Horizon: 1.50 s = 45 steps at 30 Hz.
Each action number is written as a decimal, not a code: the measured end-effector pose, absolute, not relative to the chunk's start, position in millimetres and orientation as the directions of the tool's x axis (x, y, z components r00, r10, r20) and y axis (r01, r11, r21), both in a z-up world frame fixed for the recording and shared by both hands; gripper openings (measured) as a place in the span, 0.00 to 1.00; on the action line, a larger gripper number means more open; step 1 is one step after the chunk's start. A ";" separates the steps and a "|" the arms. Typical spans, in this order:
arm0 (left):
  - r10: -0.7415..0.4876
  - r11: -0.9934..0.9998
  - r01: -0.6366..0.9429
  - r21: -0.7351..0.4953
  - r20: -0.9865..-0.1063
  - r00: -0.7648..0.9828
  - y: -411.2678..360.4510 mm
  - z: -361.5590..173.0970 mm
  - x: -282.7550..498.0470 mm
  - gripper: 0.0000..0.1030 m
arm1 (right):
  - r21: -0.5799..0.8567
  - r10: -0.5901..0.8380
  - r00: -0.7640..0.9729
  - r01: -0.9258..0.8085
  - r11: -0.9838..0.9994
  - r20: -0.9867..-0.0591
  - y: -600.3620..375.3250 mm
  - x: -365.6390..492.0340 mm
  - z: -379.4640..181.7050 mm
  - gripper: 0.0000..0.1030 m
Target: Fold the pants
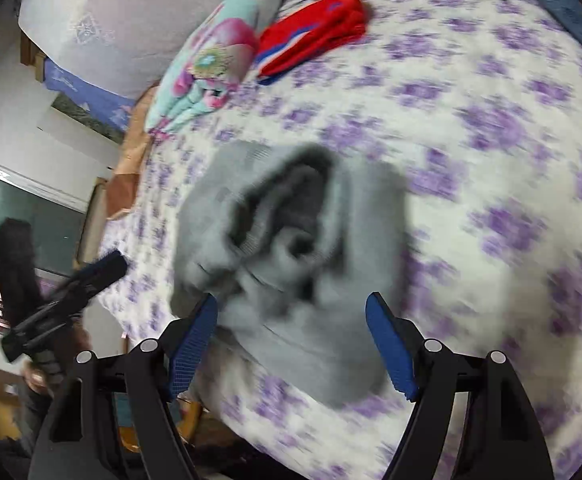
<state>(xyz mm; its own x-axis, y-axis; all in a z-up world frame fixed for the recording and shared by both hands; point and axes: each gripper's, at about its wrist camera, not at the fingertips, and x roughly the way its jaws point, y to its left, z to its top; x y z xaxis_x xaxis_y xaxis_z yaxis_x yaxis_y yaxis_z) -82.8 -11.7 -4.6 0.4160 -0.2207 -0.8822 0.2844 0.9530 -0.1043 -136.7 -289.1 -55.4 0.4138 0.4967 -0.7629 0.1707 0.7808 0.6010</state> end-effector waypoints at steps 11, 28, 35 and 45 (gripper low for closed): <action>-0.053 0.954 0.296 0.051 -0.942 0.333 -0.9 -78.9 -77.0 0.92 | 0.632 0.528 0.348 0.404 0.662 -0.775 -268.2 -82.4 -94.6 0.67; -0.058 0.872 0.479 0.102 -0.950 0.306 -38.1 -73.4 -50.9 0.92 | 0.477 0.379 0.310 0.365 0.799 -0.872 -290.7 -158.2 -84.9 0.82; -0.095 0.892 0.449 0.055 -0.948 0.305 -29.9 -53.0 -36.2 0.92 | 0.312 0.197 0.464 0.185 0.932 -0.864 -283.7 -116.9 -7.8 0.63; 0.088 0.843 0.479 0.244 -0.942 0.323 -87.2 -104.0 17.7 0.96 | -0.068 -0.060 0.362 -0.011 0.998 -0.930 -242.4 -83.2 -89.6 0.09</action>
